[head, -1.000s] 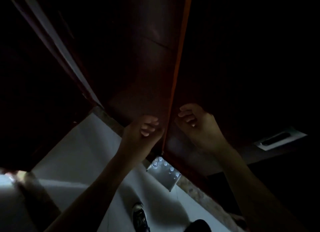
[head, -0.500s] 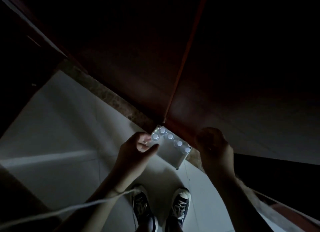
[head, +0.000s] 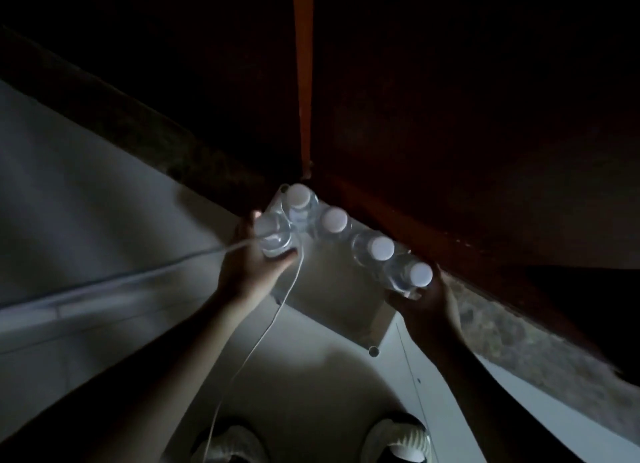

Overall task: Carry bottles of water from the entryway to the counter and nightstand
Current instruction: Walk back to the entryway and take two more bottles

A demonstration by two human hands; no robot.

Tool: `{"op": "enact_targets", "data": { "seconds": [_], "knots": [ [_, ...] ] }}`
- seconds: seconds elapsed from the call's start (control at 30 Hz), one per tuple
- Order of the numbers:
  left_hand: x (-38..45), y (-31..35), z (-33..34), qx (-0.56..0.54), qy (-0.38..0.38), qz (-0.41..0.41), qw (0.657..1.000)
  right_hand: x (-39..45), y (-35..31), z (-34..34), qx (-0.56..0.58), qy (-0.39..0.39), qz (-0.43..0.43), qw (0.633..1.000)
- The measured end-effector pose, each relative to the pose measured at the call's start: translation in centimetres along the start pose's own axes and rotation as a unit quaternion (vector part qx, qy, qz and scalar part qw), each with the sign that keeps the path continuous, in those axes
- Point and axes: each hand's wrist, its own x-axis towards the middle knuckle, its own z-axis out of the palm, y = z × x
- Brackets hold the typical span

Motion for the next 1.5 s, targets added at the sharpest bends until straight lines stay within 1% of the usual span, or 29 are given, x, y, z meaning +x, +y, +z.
{"op": "enact_targets", "data": {
  "seconds": [0.13, 0.23, 0.3, 0.37, 0.43, 0.5, 0.57, 0.67, 0.77, 0.87, 1.0, 1.07, 1.13, 1.27, 1.4, 1.5],
  "knots": [
    [1.0, -0.6, 0.6, -0.008, 0.055, 0.035, 0.998, 1.5, 2.0, 1.7, 0.003, 0.051, -0.005, 0.999],
    [0.6, 0.5, -0.9, 0.001, 0.054, 0.058, 0.997, 1.3, 1.3, 1.5, -0.002, 0.058, -0.016, 0.998],
    [-0.2, 1.6, -2.8, -0.005, 0.046, 0.043, 0.998, 0.2, 0.0, 0.3, -0.001, 0.052, -0.01, 0.999],
    [-1.5, 3.5, -5.8, -0.038, 0.049, 0.01, 0.998, -1.6, -2.1, -1.7, 0.03, 0.041, -0.005, 0.999],
    [-2.9, 6.6, -9.6, -0.046, 0.054, 0.019, 0.997, -3.9, -5.3, -4.4, 0.066, 0.03, -0.014, 0.997],
    [-4.3, 10.3, -13.9, -0.056, 0.044, 0.03, 0.997, -6.2, -9.3, -7.8, 0.094, 0.015, -0.039, 0.995],
    [-6.1, 14.7, -18.7, -0.073, 0.022, 0.025, 0.997, -8.6, -14.0, -11.5, 0.124, -0.004, -0.062, 0.99],
    [-9.2, 22.5, -26.4, -0.123, -0.002, 0.033, 0.992, -12.6, -22.4, -17.3, 0.183, -0.044, -0.103, 0.977],
    [-13.1, 31.4, -34.5, -0.178, -0.004, 0.047, 0.983, -17.7, -31.9, -23.4, 0.249, -0.09, -0.149, 0.953],
    [-17.2, 40.9, -43.5, -0.247, -0.021, 0.066, 0.966, -24.0, -41.9, -30.3, 0.301, -0.134, -0.193, 0.924],
    [-23.4, 53.1, -54.1, -0.313, -0.025, 0.113, 0.943, -32.5, -53.2, -40.1, 0.331, -0.147, -0.263, 0.894],
    [-26.6, 58.7, -58.9, -0.336, -0.012, 0.131, 0.933, -36.9, -58.2, -44.6, 0.359, -0.165, -0.278, 0.875],
    [-30.0, 63.2, -62.6, -0.352, -0.017, 0.155, 0.923, -40.9, -61.9, -48.6, 0.407, -0.18, -0.276, 0.852],
    [-35.6, 70.3, -68.0, -0.372, -0.021, 0.205, 0.905, -46.7, -67.7, -55.0, 0.408, -0.136, -0.328, 0.841],
    [-38.8, 74.4, -70.5, -0.384, -0.04, 0.246, 0.889, -51.3, -70.1, -59.7, 0.396, -0.108, -0.37, 0.833],
    [-40.1, 77.2, -71.2, -0.393, -0.08, 0.272, 0.875, -53.6, -70.3, -62.1, 0.393, -0.071, -0.389, 0.83]
  ]
}}
